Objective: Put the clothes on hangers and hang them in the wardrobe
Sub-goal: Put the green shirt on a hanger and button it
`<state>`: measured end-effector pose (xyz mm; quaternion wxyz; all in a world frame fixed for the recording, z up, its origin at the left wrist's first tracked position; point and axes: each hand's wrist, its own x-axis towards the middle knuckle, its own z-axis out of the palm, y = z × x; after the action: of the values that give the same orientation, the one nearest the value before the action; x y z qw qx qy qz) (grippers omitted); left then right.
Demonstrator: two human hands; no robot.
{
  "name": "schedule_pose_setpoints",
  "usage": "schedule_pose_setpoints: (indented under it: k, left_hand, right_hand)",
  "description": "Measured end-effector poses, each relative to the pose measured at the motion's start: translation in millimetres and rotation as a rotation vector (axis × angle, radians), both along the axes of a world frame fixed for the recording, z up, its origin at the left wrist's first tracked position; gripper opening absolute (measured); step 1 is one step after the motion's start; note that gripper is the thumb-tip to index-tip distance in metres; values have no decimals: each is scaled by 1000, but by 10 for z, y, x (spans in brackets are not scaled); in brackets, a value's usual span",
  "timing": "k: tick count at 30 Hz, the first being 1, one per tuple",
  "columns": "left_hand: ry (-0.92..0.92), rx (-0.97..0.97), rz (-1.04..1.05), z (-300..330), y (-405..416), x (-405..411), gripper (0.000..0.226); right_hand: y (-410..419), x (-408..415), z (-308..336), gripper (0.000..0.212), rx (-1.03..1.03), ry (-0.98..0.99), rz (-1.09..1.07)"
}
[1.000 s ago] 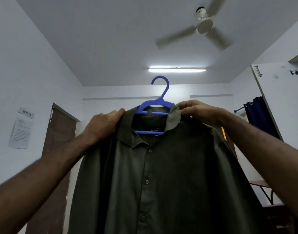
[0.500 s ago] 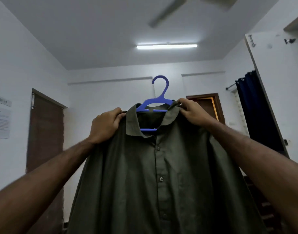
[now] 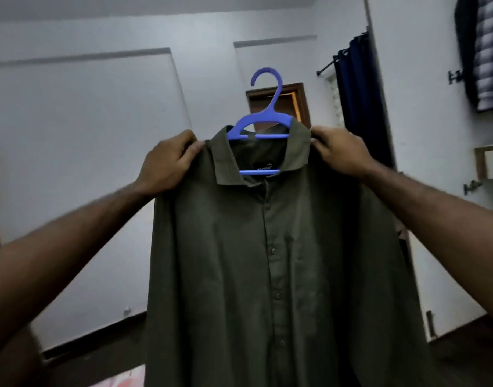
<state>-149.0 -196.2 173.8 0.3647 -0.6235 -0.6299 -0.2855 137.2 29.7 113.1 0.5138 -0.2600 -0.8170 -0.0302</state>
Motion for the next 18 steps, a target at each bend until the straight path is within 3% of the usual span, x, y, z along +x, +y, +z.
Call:
schedule_pose_setpoints:
  k: [6, 13, 18]
  left_hand:
    - [43, -214, -68, 1291, 1266, 913, 20]
    - [0, -195, -255, 2616, 2318, 1785, 16]
    - [-31, -88, -394, 3091, 2838, 2452, 16]
  right_hand:
    - [843, 1092, 1307, 16, -97, -69, -65]
    - [1415, 2266, 2816, 13, -160, -136, -208]
    - [1635, 3021, 3525, 14, -91, -136, -379]
